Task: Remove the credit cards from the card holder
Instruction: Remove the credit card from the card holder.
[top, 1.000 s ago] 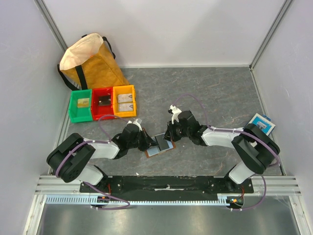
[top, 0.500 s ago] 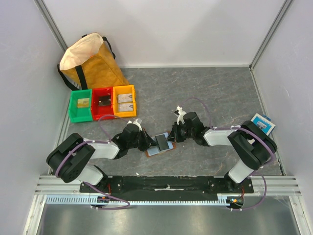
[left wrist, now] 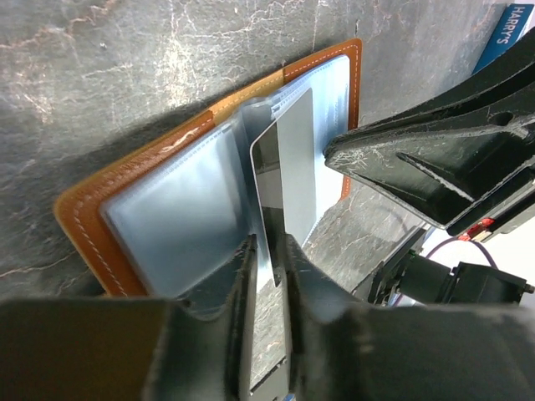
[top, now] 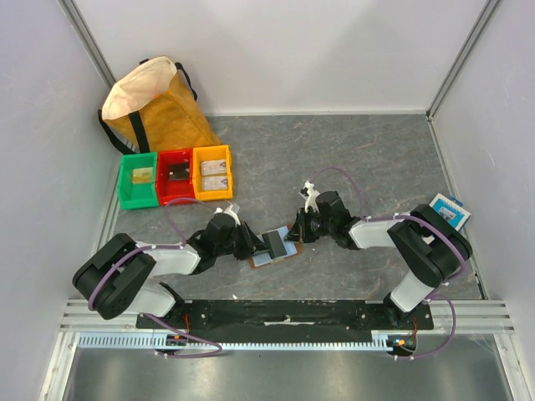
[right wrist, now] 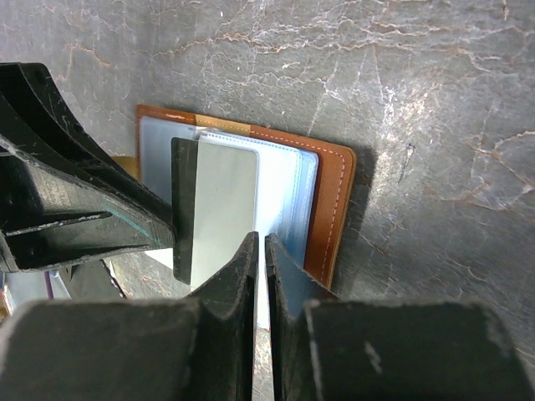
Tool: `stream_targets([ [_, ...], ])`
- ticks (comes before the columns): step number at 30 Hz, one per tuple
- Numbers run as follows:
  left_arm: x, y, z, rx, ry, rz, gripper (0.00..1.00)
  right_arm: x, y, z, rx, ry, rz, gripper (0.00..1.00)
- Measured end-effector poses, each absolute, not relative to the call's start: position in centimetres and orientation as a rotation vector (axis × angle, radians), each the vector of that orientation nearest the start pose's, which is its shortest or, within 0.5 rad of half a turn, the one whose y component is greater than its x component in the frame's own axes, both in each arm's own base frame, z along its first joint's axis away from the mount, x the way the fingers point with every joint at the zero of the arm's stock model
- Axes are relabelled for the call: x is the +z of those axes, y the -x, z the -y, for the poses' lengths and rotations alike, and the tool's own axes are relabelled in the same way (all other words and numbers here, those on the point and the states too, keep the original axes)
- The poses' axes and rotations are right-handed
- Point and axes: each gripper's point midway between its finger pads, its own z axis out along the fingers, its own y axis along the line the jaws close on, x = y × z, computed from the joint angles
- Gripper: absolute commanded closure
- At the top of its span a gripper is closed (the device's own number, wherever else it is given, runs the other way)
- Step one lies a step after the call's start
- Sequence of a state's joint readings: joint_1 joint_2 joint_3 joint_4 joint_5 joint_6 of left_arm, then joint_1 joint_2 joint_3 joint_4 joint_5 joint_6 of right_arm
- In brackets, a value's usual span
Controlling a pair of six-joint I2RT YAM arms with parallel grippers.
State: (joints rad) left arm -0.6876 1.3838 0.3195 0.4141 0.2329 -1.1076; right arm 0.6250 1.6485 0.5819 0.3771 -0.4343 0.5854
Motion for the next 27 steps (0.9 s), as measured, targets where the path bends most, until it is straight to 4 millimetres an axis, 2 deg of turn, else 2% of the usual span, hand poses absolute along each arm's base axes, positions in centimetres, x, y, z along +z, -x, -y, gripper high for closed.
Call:
stream_targets([
  [2, 3.0, -19.8, 26.2, -1.147, 0.377, -2.473, 0.63, 2.2, -23.8, -28.9, 1.094, 0.302, -2.421, 0.87],
  [6, 3.1, -20.0, 26.3, -1.151, 0.374, -2.469, 0.62, 2.2, -23.7, -28.8, 1.097, 0.303, -2.421, 0.87],
  [8, 3.1, -20.1, 26.5, -1.152, 0.374, -2.47, 0.66, 2.2, -23.7, -28.9, 1.098, 0.304, -2.42, 0.87],
  [15, 2.4, -20.3, 26.7, -1.138, 0.38, -2.489, 0.93, 2.2, -23.7, -28.9, 1.098, 0.304, -2.42, 0.87],
  [17, 2.5, -20.4, 26.7, -1.141, 0.379, -2.484, 0.98, 2.2, -23.7, -28.8, 1.098, 0.304, -2.421, 0.87],
  [21, 3.4, -20.4, 26.7, -1.162, 0.37, -2.453, 0.98, 2.2, -23.7, -28.8, 1.098, 0.303, -2.421, 0.87],
  [27, 4.3, -19.3, 25.2, -1.158, 0.377, -2.414, 0.98, 2.1, -23.6, -28.7, 1.104, 0.302, -2.424, 0.87],
])
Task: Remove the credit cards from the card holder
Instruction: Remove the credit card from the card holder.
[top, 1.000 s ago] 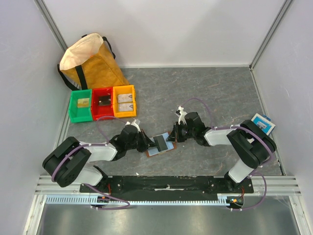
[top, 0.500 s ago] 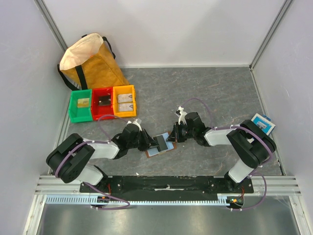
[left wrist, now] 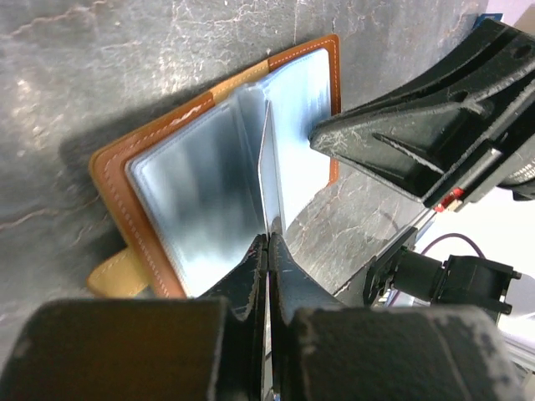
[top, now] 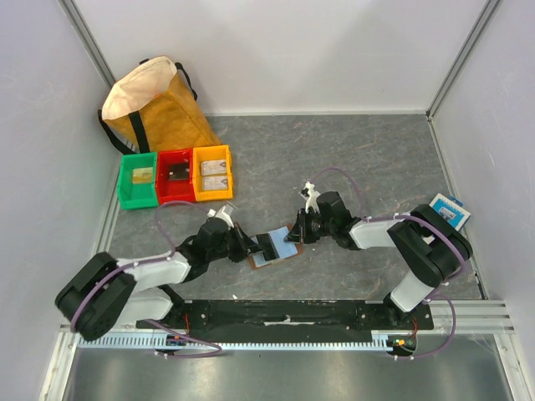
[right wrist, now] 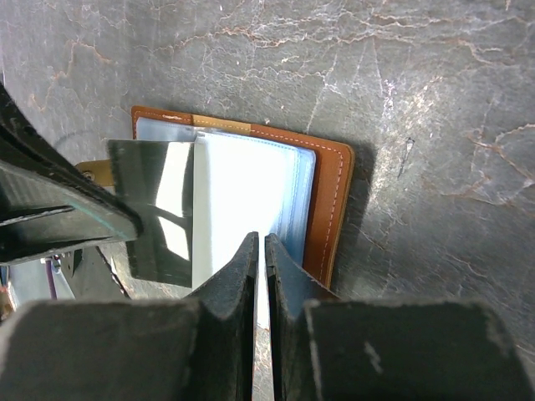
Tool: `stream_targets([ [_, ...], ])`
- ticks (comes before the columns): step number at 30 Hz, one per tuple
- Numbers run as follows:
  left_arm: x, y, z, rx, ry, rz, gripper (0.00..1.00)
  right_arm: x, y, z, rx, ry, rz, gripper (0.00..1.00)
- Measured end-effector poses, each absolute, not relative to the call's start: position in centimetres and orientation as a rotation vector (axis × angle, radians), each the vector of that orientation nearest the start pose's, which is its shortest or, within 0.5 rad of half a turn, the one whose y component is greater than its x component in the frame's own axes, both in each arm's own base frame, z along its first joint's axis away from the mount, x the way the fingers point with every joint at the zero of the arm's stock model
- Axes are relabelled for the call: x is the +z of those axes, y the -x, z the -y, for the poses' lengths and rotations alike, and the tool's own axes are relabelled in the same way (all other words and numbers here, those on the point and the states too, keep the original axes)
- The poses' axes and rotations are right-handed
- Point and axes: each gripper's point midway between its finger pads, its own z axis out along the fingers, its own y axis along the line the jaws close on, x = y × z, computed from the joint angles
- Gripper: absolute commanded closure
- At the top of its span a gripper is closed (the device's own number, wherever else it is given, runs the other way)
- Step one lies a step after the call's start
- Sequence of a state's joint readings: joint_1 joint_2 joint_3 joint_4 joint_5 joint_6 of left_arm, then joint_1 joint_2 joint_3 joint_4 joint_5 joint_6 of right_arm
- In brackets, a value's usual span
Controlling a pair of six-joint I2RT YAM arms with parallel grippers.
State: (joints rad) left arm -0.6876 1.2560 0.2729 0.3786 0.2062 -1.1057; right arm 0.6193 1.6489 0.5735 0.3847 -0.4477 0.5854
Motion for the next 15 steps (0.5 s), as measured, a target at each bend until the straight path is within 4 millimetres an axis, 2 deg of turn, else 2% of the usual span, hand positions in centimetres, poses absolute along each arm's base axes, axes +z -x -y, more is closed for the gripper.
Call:
stream_targets([
  [9, 7.3, -17.8, 22.6, -1.132, 0.356, -2.323, 0.98, 2.2, -23.6, -28.4, 1.09, 0.296, -2.433, 0.84],
  [11, 8.2, -17.6, 22.0, -1.118, 0.328, -2.294, 0.98, 2.4, -23.5, -28.1, 1.073, 0.294, -2.439, 0.81],
  [15, 10.4, -17.7, 21.2, -1.089, 0.233, -2.22, 0.98, 3.4, -23.3, -27.3, 1.032, 0.305, -2.437, 0.69],
])
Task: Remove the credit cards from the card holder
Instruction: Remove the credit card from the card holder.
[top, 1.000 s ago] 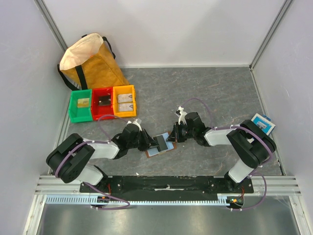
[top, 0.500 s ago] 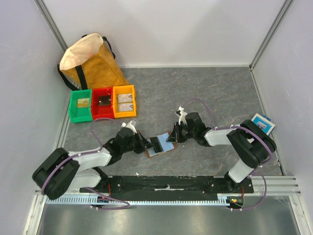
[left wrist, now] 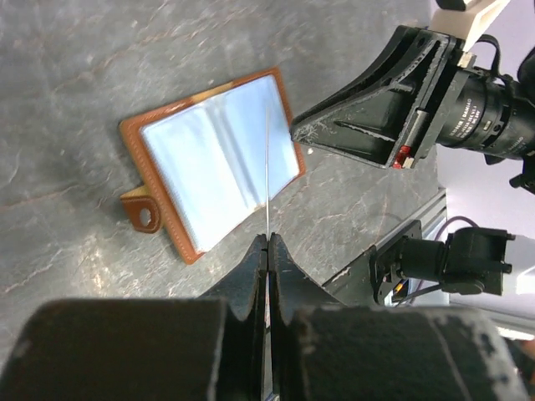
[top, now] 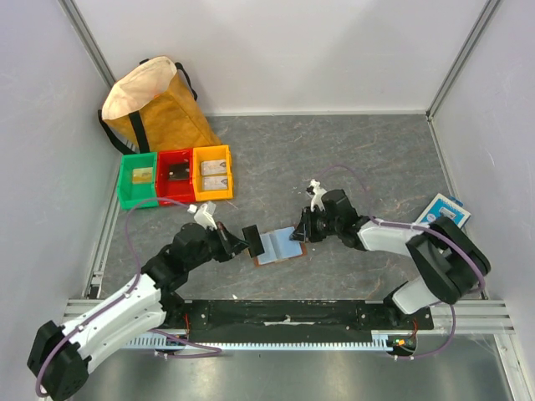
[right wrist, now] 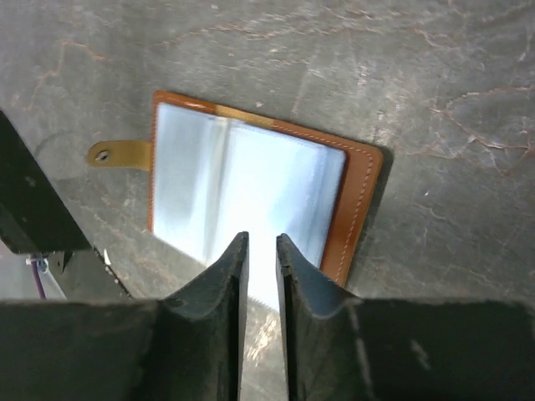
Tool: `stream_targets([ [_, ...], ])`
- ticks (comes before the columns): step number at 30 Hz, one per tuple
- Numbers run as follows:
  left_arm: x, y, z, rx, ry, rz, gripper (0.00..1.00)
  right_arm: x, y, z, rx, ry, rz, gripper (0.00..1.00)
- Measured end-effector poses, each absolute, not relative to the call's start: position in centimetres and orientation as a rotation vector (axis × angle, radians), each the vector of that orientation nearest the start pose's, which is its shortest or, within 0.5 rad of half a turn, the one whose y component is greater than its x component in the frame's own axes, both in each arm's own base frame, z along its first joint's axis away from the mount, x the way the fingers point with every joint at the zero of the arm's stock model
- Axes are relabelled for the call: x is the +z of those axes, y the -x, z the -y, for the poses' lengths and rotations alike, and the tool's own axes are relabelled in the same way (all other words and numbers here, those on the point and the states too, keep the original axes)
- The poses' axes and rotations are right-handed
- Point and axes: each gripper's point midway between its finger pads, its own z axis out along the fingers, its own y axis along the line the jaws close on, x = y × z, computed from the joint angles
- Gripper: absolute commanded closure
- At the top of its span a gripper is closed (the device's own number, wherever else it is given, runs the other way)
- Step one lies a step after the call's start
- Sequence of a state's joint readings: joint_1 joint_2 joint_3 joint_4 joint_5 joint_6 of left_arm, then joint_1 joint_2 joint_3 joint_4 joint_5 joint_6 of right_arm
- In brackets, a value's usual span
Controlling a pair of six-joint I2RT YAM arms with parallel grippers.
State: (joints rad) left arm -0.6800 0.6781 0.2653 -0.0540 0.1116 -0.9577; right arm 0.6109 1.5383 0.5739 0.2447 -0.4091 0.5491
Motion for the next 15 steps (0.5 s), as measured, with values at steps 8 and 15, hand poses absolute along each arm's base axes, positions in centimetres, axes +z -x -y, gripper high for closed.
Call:
stream_targets([
  [8, 17.2, -18.0, 21.4, -1.078, -0.057, -2.022, 0.98, 12.5, -22.9, -27.7, 1.131, 0.447, -2.149, 0.39],
  [15, 21.5, -17.2, 23.1, -1.162, -0.295, -1.853, 0.98, 19.3, -21.0, -29.1, 1.31, 0.601, -1.867, 0.3],
])
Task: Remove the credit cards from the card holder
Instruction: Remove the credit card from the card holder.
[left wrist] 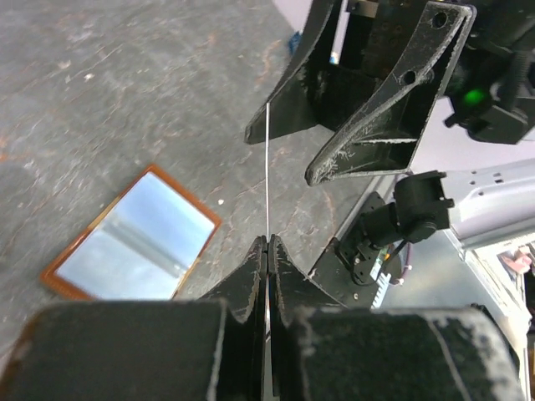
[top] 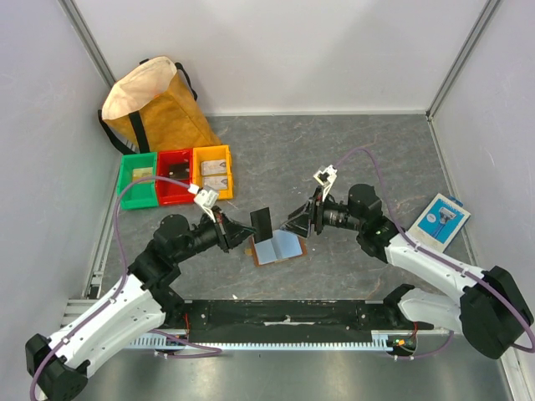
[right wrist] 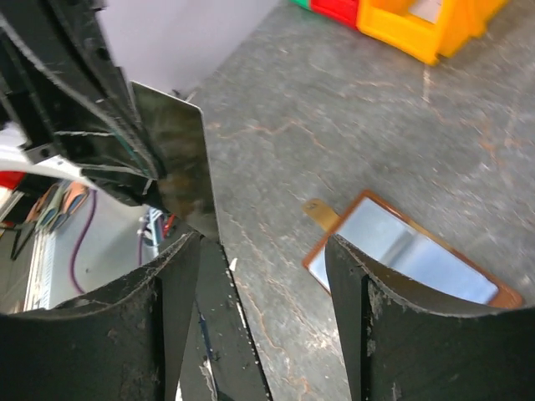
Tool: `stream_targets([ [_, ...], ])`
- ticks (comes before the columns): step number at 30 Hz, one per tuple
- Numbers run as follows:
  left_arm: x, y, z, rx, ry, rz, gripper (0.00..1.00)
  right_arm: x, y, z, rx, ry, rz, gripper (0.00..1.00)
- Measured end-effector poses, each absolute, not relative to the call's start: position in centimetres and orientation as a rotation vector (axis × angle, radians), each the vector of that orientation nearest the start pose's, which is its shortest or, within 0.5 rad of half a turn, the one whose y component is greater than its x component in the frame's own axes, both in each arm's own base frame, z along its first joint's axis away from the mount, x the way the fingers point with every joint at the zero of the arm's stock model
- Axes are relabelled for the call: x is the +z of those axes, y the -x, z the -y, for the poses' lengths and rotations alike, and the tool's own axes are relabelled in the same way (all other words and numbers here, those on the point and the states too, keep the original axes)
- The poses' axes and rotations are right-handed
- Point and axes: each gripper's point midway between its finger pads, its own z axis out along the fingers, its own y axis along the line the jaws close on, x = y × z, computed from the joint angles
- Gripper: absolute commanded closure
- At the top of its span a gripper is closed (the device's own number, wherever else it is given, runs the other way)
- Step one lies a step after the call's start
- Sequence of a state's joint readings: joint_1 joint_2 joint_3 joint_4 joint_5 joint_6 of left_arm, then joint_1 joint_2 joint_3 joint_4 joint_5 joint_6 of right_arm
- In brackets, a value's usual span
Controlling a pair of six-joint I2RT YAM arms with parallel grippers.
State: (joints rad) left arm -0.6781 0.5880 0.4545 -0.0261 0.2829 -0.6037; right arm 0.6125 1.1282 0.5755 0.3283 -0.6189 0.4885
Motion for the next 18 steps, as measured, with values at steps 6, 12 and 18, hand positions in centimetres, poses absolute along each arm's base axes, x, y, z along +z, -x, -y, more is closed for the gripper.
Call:
stream_targets([
  [6, 23.7, -16.8, 24.9, -1.263, -0.407, -1.743, 0.98, 21.7, -18.7, -30.1, 1.438, 0.703, -1.711, 0.3],
  [12, 25.2, -16.7, 26.3, -1.329, -0.478, -1.676, 0.98, 23.3, -17.2, -30.8, 1.509, 0.775, -1.611, 0.55],
  [18, 26.9, -16.9, 26.7, -1.347, -0.498, -1.612, 0.98, 23.9, -16.9, -30.9, 1.524, 0.796, -1.574, 0.97],
])
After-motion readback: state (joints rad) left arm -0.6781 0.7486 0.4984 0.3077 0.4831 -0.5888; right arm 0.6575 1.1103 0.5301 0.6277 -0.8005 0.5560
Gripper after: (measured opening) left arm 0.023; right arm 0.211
